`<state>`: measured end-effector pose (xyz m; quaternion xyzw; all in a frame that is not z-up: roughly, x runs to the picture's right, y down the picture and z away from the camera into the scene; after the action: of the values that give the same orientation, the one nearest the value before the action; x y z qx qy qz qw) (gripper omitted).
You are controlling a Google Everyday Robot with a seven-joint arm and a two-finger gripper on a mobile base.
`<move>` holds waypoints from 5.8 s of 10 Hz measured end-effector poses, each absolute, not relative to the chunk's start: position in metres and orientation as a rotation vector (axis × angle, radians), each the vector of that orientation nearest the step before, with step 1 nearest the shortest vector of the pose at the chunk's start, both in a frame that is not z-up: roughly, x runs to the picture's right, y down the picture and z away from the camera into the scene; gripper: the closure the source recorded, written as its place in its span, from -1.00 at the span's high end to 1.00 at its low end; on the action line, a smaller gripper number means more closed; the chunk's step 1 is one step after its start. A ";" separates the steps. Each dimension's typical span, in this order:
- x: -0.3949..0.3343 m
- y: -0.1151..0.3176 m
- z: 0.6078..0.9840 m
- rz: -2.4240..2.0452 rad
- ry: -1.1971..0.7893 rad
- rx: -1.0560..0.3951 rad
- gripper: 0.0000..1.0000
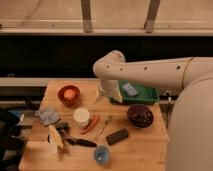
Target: Place eraser in table surface
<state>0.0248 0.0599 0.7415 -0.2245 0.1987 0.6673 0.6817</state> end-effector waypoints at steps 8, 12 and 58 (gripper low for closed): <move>0.028 0.066 0.742 1.508 0.446 -0.505 0.60; 0.039 0.097 0.751 1.564 0.476 -0.537 0.60; 0.083 0.259 0.806 1.847 0.943 -0.854 -1.00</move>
<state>0.0827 0.2593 0.8060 -0.3431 0.3786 0.7418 0.4344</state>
